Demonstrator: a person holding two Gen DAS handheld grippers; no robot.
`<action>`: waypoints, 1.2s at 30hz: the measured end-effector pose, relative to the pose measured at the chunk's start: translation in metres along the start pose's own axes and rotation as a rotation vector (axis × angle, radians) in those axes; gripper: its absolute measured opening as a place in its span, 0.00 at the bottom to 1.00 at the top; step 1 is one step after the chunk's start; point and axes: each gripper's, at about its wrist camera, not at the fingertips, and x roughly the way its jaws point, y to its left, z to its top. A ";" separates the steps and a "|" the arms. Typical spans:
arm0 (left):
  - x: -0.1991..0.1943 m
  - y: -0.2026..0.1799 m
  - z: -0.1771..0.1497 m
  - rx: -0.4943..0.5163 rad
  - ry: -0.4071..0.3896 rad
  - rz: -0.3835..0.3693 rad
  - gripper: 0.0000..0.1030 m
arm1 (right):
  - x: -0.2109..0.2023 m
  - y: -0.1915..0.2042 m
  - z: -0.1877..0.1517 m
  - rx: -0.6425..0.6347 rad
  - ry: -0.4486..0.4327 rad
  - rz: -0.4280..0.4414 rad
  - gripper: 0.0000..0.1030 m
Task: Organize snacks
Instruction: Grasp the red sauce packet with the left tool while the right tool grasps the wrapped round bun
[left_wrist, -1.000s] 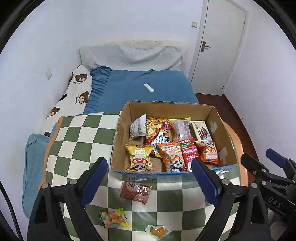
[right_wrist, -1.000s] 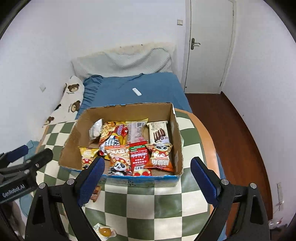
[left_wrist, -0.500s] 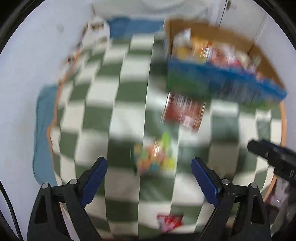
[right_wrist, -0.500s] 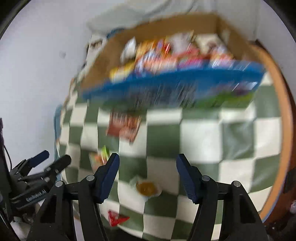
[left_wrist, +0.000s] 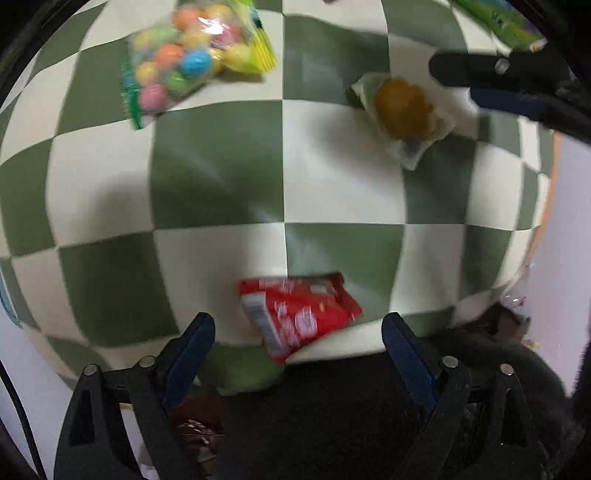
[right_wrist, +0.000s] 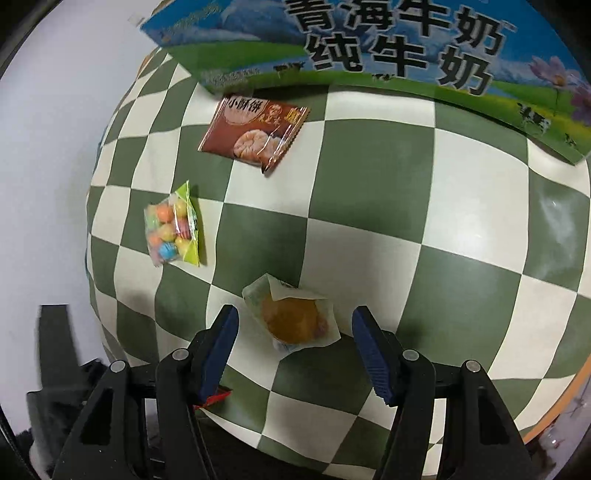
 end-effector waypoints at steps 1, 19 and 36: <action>0.006 -0.002 0.002 0.001 0.005 0.009 0.57 | -0.001 0.001 0.002 -0.012 0.003 -0.006 0.65; 0.007 0.024 0.043 -0.166 -0.120 0.093 0.50 | 0.058 0.034 -0.007 -0.220 0.003 -0.178 0.57; -0.007 0.026 0.055 -0.248 -0.116 -0.091 0.54 | 0.034 -0.017 -0.008 -0.041 -0.012 -0.011 0.54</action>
